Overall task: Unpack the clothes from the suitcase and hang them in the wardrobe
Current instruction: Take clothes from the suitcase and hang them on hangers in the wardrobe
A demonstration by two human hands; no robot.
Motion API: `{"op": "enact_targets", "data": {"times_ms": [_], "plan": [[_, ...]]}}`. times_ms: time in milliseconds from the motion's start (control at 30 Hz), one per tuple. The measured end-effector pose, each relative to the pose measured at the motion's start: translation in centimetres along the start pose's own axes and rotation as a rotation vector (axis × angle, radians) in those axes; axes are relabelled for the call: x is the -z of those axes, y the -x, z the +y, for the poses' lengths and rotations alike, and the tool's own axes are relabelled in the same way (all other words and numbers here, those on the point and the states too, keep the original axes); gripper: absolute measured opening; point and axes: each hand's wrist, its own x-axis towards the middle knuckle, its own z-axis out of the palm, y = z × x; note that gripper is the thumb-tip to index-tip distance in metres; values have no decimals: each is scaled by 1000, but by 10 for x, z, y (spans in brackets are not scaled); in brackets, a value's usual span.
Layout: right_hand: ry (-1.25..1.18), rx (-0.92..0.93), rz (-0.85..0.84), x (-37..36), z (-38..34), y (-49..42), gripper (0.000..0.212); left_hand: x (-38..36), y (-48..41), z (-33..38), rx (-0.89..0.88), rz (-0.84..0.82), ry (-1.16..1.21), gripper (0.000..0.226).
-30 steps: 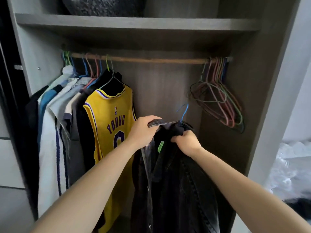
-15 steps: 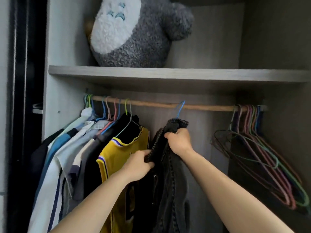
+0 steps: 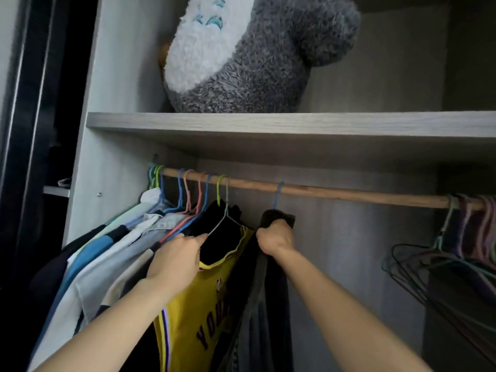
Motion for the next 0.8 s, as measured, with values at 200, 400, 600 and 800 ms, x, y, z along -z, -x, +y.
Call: {"op": "enact_targets", "data": {"times_ms": [200, 400, 600, 800], "plan": [[32, 98, -67, -40, -31, -5, 28, -14, -4, -20, 11, -35, 278, 42], [-259, 120, -110, -65, -10, 13, 58, 22, 34, -5, 125, 255, 526, 21], [-411, 237, -192, -82, 19, 38, 51, 34, 71, 25, 59, 40, -39, 49], [-401, 270, -141, -76, 47, 42, 29, 25, 98, -1, -19, 112, 24, 42]]}}
